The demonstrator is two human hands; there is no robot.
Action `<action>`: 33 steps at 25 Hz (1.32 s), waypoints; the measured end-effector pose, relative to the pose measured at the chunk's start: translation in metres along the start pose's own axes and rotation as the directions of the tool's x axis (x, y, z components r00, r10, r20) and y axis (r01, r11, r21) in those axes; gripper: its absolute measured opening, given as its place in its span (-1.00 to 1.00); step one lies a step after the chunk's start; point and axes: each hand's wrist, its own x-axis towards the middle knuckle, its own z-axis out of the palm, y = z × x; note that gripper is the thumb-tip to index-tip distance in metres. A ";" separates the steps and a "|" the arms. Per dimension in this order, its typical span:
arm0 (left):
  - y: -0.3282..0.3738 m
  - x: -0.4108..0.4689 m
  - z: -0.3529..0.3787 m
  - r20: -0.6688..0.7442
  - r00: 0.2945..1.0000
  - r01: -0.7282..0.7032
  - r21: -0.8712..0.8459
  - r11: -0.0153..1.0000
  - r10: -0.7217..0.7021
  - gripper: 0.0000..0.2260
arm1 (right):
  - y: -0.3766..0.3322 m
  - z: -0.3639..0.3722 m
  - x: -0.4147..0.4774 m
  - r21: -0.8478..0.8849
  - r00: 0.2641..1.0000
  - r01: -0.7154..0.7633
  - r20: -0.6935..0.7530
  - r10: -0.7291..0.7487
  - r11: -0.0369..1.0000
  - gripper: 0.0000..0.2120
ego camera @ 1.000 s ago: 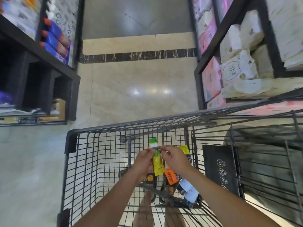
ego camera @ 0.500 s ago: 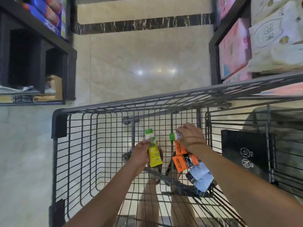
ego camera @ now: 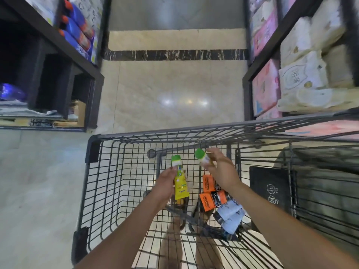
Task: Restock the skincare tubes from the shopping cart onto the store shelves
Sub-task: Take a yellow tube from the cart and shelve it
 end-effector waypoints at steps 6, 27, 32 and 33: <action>0.051 -0.083 0.016 0.035 0.990 -0.139 -0.011 0.990 0.140 -0.62 | -0.090 -0.045 -0.062 0.499 0.994 -0.105 0.026 0.106 0.861 -0.72; 0.062 -0.332 -0.118 -0.121 0.790 -0.612 -0.213 0.762 0.601 -0.64 | -0.317 0.014 -0.255 0.623 0.980 0.125 0.046 -0.195 0.772 -0.77; 0.031 -0.407 -0.212 -0.269 0.709 -0.704 -0.236 0.670 0.651 -0.70 | -0.391 0.090 -0.325 0.585 0.931 0.233 0.096 -0.352 0.777 -0.85; 0.024 -0.422 -0.231 -0.303 0.686 -0.726 -0.239 0.644 0.661 -0.71 | -0.407 0.106 -0.340 0.586 0.917 0.253 0.109 -0.384 0.770 -0.85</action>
